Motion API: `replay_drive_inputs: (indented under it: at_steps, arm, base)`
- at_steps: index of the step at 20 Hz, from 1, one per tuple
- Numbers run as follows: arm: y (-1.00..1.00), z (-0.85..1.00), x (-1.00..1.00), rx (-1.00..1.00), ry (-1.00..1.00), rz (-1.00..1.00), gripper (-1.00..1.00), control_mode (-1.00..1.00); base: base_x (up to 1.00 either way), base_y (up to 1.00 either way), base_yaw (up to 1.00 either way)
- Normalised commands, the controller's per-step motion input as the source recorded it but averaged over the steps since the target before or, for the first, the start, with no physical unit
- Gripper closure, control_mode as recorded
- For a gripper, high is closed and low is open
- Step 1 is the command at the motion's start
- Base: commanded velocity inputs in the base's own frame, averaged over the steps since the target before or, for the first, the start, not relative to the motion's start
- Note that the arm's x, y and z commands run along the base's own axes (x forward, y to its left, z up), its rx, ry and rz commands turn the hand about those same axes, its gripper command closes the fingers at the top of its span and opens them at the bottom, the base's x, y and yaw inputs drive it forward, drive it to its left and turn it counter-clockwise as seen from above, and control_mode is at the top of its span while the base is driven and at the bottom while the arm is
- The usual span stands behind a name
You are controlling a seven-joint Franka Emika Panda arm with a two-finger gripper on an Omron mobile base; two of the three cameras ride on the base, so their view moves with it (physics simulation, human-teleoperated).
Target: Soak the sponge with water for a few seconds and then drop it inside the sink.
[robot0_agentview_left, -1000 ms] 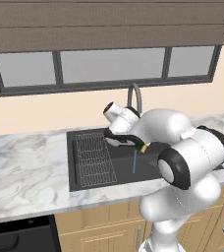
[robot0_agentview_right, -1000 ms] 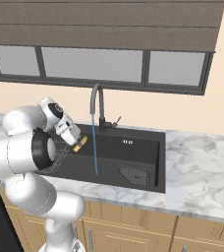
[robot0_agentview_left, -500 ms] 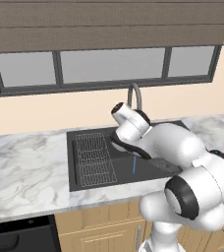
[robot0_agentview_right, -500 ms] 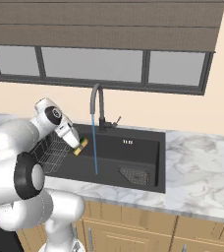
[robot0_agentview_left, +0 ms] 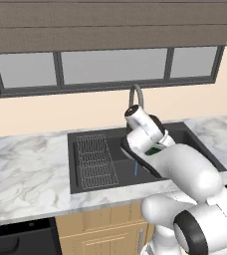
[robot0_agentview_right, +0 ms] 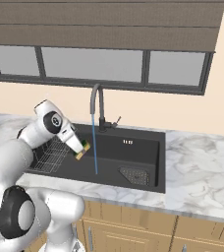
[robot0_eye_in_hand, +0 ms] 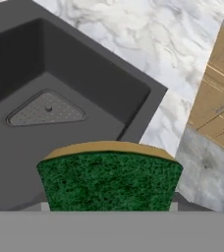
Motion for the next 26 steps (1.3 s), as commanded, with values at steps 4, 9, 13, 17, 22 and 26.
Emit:
replay_drive_inputs:
  at_steps: [4, 9, 13, 17, 22, 26]
  arm:
    - [-0.26, 0.19, -0.22, 0.01, 0.01, 0.10, 1.00, -1.00]
    - [-0.27, 0.14, -0.05, 0.04, 0.00, 0.18, 1.00, -1.00]
    - [-0.59, 0.04, 0.00, 0.04, 0.00, 0.36, 1.00, -1.00]
    - [-0.43, 0.00, 0.00, 0.04, 0.00, 0.34, 1.00, -1.00]
    - [-0.09, -0.03, 0.00, 0.09, 0.06, 0.32, 1.00, -1.00]
    - [0.00, -0.06, 0.00, 0.13, 0.23, 0.29, 1.00, -1.00]
  base:
    - [0.00, 0.00, 0.00]
    - [0.00, 0.00, 0.00]
    - [0.00, 0.00, 0.00]
    - [0.00, 0.00, 0.00]
    - [0.00, 0.00, 0.00]
    - [0.00, 0.00, 0.00]
